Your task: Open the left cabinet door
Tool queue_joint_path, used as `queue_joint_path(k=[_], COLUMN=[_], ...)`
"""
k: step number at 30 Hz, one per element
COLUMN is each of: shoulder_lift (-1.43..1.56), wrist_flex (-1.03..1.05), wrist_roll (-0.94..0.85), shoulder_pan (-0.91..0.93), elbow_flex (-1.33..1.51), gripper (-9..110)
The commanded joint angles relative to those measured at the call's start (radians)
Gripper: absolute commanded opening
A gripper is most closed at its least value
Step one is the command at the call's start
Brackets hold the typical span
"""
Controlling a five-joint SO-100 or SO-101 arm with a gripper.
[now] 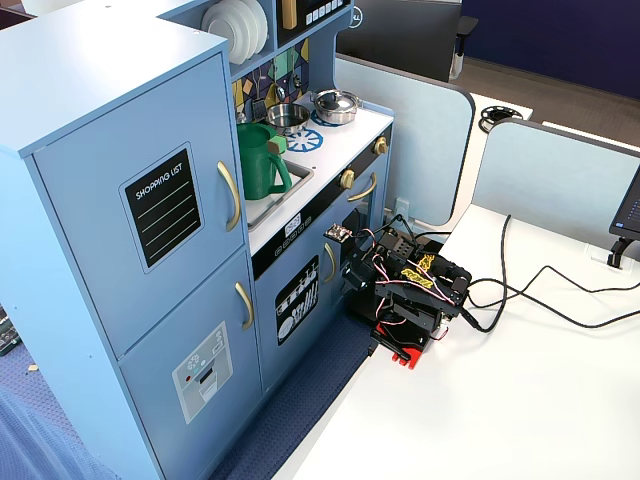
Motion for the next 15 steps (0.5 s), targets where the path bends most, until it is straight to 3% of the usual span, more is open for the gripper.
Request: queue_joint_path(k=[1,15], shoulder_lift=[-0.005,-0.005], wrist_flex=[0.179,0.158], wrist_roll=[0.043,0.017], shoulder_pan=[0.02,0.031], elbow_flex=[0.005,0.005], gripper=[0,0])
